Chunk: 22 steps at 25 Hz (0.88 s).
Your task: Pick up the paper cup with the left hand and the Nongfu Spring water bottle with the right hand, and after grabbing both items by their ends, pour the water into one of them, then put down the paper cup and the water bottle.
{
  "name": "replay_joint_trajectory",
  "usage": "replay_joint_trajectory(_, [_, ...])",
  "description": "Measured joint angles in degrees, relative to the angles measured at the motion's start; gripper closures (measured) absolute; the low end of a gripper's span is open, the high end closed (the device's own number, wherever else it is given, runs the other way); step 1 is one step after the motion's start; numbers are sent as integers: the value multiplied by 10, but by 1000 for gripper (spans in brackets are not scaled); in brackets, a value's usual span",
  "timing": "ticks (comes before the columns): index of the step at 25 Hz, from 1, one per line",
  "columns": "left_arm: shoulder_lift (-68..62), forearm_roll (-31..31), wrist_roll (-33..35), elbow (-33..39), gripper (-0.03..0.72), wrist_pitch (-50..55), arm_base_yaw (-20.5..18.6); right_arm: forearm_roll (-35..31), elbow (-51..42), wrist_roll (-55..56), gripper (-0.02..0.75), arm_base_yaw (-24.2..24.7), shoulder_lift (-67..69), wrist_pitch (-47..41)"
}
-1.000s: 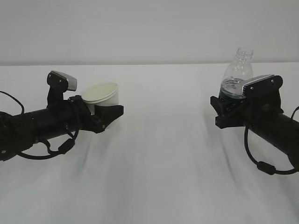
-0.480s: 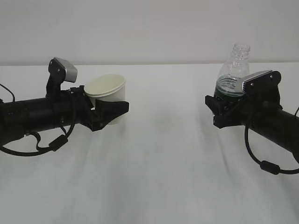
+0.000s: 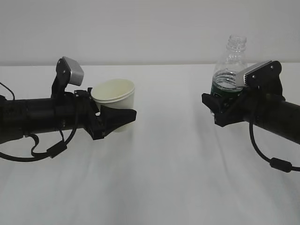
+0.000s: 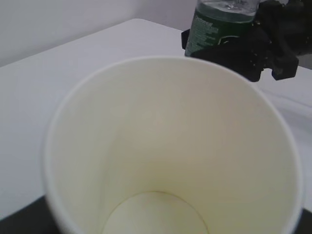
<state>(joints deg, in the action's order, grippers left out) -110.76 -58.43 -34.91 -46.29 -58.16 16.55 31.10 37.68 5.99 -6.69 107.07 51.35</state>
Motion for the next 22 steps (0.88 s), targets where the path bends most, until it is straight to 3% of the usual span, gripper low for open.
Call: replay_joint_trajectory(22, [-27, 13, 14, 1, 200, 4, 45, 108, 0, 74, 246, 0, -45, -44])
